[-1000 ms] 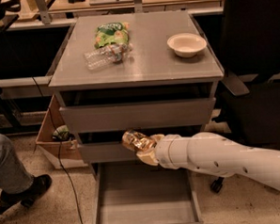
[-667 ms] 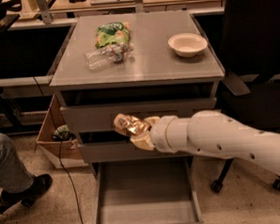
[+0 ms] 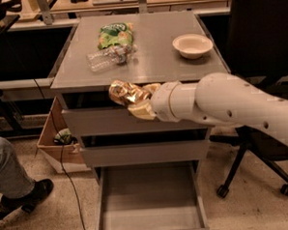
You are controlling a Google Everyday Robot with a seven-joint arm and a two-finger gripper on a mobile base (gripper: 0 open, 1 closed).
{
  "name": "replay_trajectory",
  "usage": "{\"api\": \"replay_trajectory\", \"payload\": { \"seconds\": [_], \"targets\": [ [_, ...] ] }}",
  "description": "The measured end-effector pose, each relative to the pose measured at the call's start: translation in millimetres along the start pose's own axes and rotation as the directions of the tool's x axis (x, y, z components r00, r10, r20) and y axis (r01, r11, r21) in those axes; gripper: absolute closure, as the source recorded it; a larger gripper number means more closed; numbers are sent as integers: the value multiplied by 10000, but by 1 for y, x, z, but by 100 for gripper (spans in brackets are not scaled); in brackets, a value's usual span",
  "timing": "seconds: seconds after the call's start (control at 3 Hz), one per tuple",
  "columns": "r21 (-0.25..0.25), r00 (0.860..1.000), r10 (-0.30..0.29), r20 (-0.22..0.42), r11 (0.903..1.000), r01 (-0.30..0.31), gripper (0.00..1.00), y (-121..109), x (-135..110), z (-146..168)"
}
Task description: Pick orange can from bottom drawer and place on counter
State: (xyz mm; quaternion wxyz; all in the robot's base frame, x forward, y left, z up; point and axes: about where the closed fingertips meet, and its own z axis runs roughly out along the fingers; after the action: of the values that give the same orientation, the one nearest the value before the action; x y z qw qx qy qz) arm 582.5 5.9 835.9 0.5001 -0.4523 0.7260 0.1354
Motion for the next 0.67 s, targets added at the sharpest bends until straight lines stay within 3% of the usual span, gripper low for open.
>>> {"api": "replay_trajectory", "payload": {
  "seconds": [0.33,0.67],
  "targets": [
    [696,9948,-448,913,9968,385,100,-53,-53,-7],
    [1150,9884,-823,1273,9911,677,100,-82,-82,-8]
  ]
}}
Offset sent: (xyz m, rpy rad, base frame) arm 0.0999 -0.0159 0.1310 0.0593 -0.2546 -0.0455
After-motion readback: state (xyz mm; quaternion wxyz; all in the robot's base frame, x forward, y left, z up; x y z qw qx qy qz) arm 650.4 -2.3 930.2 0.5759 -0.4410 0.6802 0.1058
